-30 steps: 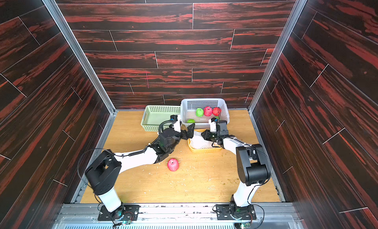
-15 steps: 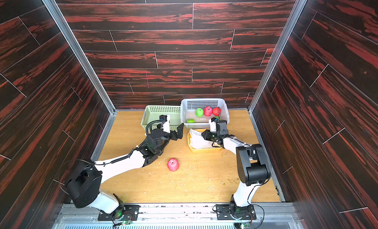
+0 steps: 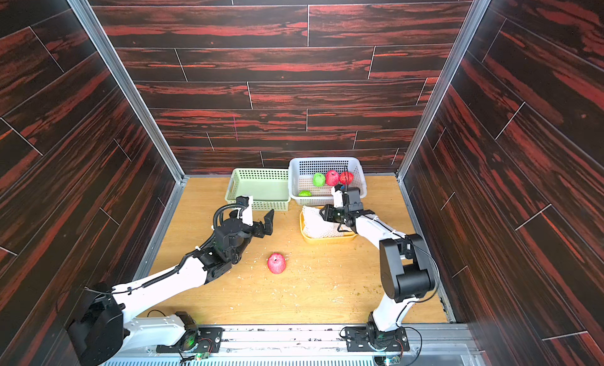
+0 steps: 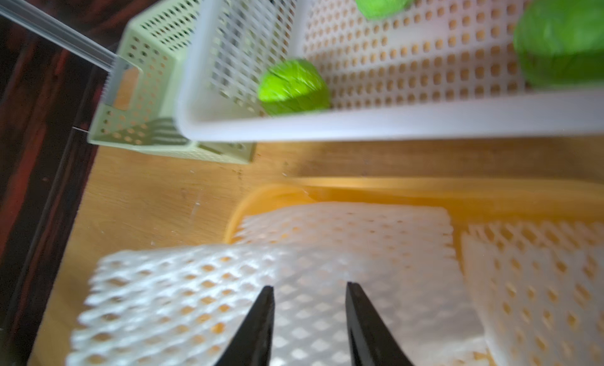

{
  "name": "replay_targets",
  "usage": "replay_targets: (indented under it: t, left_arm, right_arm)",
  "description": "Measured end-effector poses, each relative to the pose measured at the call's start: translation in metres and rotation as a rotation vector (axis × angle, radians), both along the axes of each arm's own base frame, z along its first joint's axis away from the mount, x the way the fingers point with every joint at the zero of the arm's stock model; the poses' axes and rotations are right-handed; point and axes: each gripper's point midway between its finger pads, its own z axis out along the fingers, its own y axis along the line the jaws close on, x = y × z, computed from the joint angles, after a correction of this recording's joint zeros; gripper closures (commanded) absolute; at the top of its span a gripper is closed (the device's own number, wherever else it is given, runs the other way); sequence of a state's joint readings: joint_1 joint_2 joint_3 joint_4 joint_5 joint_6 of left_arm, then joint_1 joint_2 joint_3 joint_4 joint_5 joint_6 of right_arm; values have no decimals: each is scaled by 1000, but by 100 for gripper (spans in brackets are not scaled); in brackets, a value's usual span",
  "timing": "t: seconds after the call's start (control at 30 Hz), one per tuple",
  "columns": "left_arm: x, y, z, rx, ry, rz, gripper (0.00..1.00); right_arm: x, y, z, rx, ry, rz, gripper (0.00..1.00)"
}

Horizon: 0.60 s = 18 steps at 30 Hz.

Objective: Remove foam nets from apples
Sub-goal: Place the foam net into the storage box, then pick up the apple from the center of the board.

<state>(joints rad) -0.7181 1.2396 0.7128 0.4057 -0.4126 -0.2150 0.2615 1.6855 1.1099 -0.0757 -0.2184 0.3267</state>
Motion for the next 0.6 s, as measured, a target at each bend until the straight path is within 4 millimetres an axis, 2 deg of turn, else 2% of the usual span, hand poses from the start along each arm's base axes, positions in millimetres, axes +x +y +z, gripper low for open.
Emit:
replay_targets:
  t: [0.17,0.27,0.37,0.43,0.47,0.53,0.6]
  left_arm:
    - [-10,21,-9,41,25,47,2]
    - [-16,32,-12,57,46,67,0]
    - [-25,41,-16,63,81,73,0]
    - [-33,45,-19,59,108,64,0]
    - [-38,48,-20,51,121,58,0]
    - [-50,53,-25,28,151,48,0]
    - [-64,59,-31,-6,179,33,0]
  right_arm:
    - [5,-2,50,-27,-89,-22,45]
    - [2,-5,63,-53,-107,-37,42]
    - [-13,7,73,-69,-123,13,30]
    - [-33,30,85,-69,-167,96,21]
    - [-50,47,92,-62,-197,160,18]
    - [-90,84,98,-37,-246,302,13]
    - [-137,120,92,-26,-283,464,10]
